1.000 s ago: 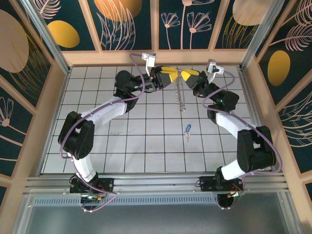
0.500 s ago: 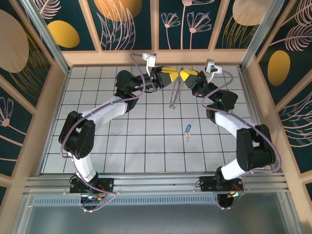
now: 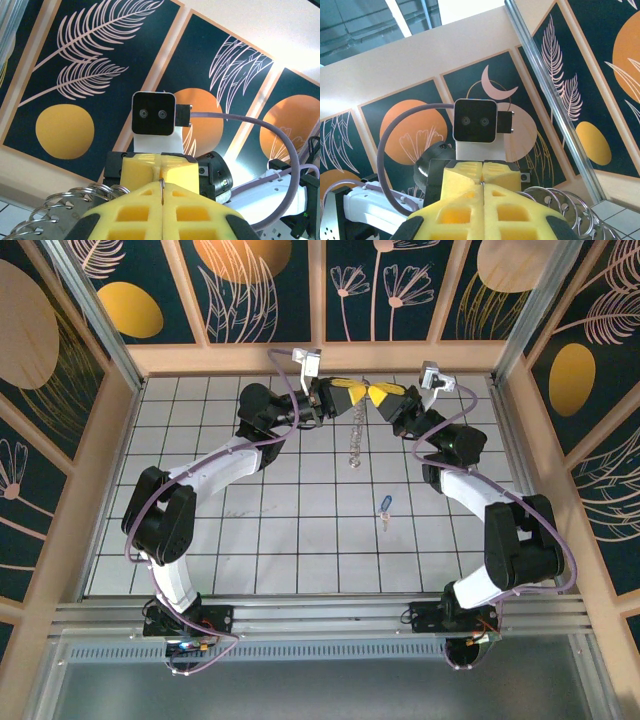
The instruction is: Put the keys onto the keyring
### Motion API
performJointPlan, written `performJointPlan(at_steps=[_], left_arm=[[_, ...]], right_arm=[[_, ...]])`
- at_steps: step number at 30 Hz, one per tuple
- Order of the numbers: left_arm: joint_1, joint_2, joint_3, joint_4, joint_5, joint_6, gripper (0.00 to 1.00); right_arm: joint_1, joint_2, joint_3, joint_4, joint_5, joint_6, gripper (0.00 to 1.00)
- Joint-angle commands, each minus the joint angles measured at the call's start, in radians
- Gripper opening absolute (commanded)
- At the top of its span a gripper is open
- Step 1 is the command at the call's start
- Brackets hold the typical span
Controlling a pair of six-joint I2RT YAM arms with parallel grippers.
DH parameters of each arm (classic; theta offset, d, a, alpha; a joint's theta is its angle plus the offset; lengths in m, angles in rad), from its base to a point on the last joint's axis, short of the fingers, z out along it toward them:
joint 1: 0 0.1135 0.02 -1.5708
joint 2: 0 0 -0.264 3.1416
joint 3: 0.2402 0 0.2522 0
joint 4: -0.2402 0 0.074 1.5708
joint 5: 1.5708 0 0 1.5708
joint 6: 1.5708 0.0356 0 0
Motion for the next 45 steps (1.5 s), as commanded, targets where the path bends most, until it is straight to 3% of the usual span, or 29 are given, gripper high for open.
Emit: performJointPlan(at_steps=[1, 9, 13, 16, 23, 31, 36, 45], left_arm=[[-0.010, 0.010, 0.025, 0.016, 0.028, 0.009, 0.03], [-0.014, -0.005, 0.021, -0.039, 0.038, 0.080, 0.00], [-0.013, -0.062, -0.012, -0.123, 0.028, 0.235, 0.00], [-0.013, -0.101, -0.034, -0.213, 0.010, 0.378, 0.00], [-0.014, -0.180, -0.056, -0.352, -0.006, 0.580, 0.00], [-0.014, -0.179, -0.074, -0.349, 0.009, 0.604, 0.00], [-0.014, -0.182, -0.102, -0.305, 0.018, 0.636, 0.00], [-0.014, -0.180, -0.190, -0.113, 0.017, 0.680, 0.00]], right_arm=[[0.008, 0.003, 0.036, 0.148, -0.003, 0.010, 0.00], [0.006, 0.005, 0.045, 0.134, -0.006, 0.020, 0.00], [-0.036, -0.009, 0.031, 0.105, 0.015, 0.060, 0.34], [-0.091, -0.038, 0.004, 0.058, 0.021, 0.085, 0.42], [-0.181, -0.146, -0.059, -0.258, 0.046, 0.023, 0.45], [-0.183, -0.256, -0.063, -0.611, 0.156, -0.122, 0.49], [-0.177, -0.277, -0.073, -0.700, 0.176, -0.184, 0.52], [-0.169, -0.246, -0.144, -0.670, 0.100, -0.214, 0.52]])
